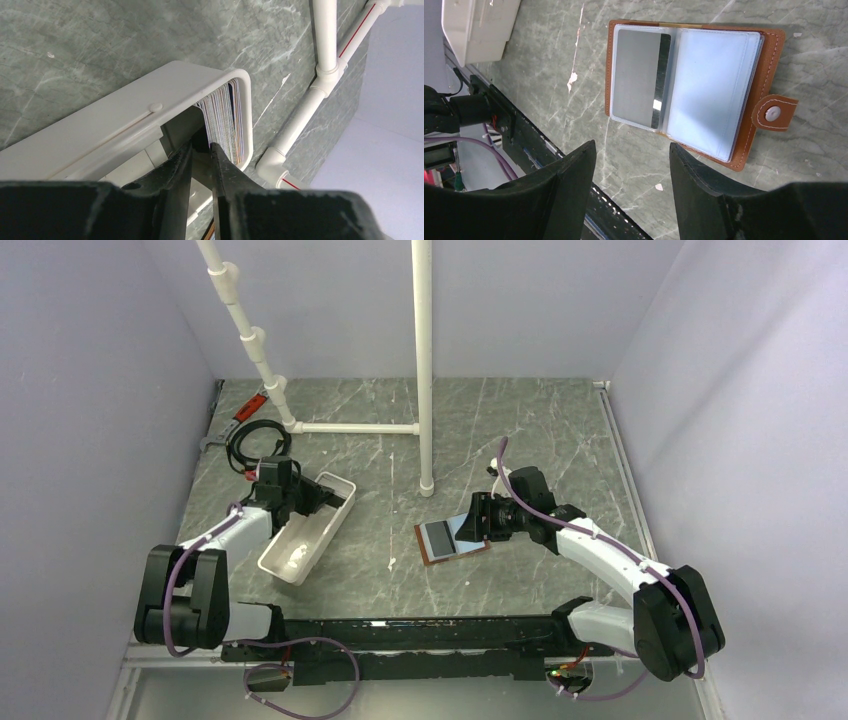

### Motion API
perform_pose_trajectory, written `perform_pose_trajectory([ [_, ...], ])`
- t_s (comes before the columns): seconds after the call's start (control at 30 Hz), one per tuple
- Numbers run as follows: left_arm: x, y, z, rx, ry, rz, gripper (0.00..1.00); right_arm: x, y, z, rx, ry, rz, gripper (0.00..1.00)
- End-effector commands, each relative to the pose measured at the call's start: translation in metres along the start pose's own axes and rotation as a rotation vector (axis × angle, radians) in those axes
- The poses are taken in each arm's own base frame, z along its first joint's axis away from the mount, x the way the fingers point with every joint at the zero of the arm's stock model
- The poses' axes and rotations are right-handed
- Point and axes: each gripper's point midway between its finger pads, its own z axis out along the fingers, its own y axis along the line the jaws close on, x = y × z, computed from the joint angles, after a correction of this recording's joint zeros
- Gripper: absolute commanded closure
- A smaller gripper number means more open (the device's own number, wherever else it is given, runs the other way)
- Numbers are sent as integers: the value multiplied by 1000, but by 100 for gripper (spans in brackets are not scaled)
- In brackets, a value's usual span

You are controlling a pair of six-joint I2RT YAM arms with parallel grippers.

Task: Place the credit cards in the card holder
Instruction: Pick up the credit card from the storage box.

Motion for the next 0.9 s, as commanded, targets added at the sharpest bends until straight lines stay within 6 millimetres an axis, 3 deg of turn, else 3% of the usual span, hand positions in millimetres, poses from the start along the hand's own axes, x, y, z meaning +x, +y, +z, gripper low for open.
perform_pose_trajectory([
  [0.0,-13,-26,-7,63,-42,10,78,-8,5,0,-22,-30,-12,42],
  [0.07,-13,-28,-11,60,-38,13,80,-7,5,0,-20,-27,-11,42],
  [0.17,-11,-20,-17,-22,-15,-3,99,-7,5,1,-23,-23,-9,42],
  [0.6,-4,-10,-55,-264,86,4,100,-4,6,1,-33,-14,-6,42],
  [0.73,-3,-20,-77,-242,118,94,100,-2,3,1,-18,-6,-5,42],
  [0.87,13,-63,-101,51,209,334,100,-2,-11,0,63,7,-21,42],
])
